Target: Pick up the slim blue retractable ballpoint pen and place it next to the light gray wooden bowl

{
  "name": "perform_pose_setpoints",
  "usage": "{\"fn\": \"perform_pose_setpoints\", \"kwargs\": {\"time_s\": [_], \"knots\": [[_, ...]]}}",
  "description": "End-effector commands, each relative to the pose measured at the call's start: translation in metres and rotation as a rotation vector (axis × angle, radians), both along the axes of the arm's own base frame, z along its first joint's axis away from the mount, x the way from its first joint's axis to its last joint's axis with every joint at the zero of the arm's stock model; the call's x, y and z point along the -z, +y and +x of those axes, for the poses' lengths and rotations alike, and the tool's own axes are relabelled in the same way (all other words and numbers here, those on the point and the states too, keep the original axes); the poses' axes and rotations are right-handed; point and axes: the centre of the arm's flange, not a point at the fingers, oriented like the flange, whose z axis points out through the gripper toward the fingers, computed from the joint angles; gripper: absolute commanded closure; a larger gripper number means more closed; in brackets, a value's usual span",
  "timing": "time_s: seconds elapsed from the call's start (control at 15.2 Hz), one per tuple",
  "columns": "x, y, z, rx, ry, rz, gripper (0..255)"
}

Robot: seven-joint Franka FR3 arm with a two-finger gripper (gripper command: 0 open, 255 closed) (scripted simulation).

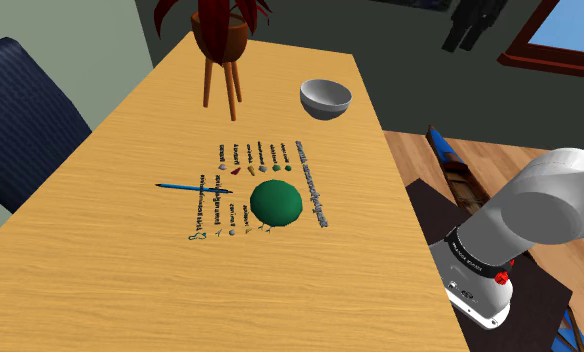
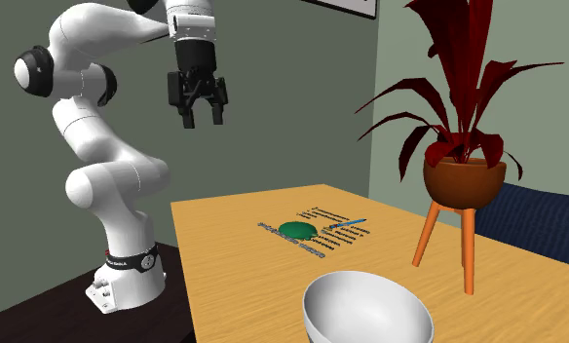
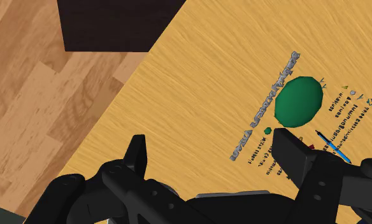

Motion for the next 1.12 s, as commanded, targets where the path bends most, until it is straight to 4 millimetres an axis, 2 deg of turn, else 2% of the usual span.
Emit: {"fn": "perform_pose_setpoints", "kwargs": {"time_s": [0.0, 0.53, 1.06], "knots": [[0.000, 0.000, 0.000, 0.000, 0.000, 0.000, 0], [0.051, 0.063, 0.067, -0.137, -0.015, 0.004, 0], [0.101, 0.135, 0.125, -0.274, -0.030, 0.008, 0]]}}
